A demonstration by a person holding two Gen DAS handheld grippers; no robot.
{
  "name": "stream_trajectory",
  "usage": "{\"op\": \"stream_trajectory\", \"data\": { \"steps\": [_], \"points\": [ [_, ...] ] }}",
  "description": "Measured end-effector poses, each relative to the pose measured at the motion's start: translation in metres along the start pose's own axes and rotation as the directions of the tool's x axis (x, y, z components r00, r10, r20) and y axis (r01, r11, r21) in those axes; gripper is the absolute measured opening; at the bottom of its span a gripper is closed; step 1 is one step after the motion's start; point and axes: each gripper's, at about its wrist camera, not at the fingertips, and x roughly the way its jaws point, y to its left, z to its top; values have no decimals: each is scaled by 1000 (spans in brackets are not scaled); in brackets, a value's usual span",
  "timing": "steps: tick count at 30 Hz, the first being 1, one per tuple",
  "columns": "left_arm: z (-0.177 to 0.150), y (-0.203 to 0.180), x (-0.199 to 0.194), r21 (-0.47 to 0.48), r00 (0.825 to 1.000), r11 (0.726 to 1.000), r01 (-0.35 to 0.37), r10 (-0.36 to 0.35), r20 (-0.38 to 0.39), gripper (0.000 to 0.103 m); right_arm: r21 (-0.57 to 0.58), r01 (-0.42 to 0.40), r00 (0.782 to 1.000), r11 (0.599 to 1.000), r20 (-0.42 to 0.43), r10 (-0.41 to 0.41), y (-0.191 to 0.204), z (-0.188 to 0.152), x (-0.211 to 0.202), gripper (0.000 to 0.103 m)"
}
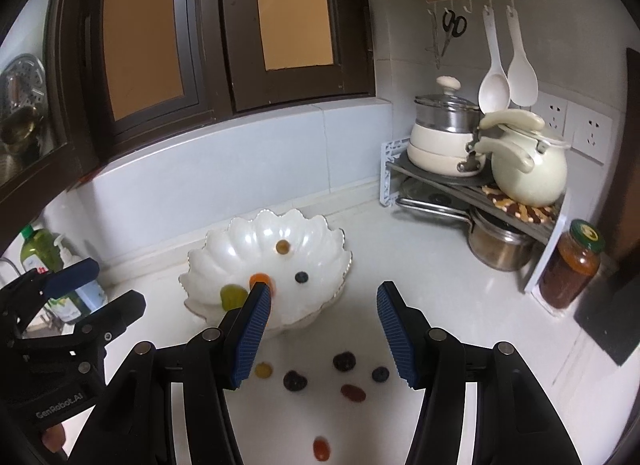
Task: Organize fruits
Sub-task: 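Move both open grippers back toward the fruits scattered on the counter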
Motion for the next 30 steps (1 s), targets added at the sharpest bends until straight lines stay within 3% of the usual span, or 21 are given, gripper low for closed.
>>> {"op": "stream_trajectory", "data": {
  "steps": [30],
  "points": [
    [-79,-16,24,-8,981,997,79,-79,-175,70,18,38,984,999,-176,-34,-4,-83,11,57]
  ]
}}
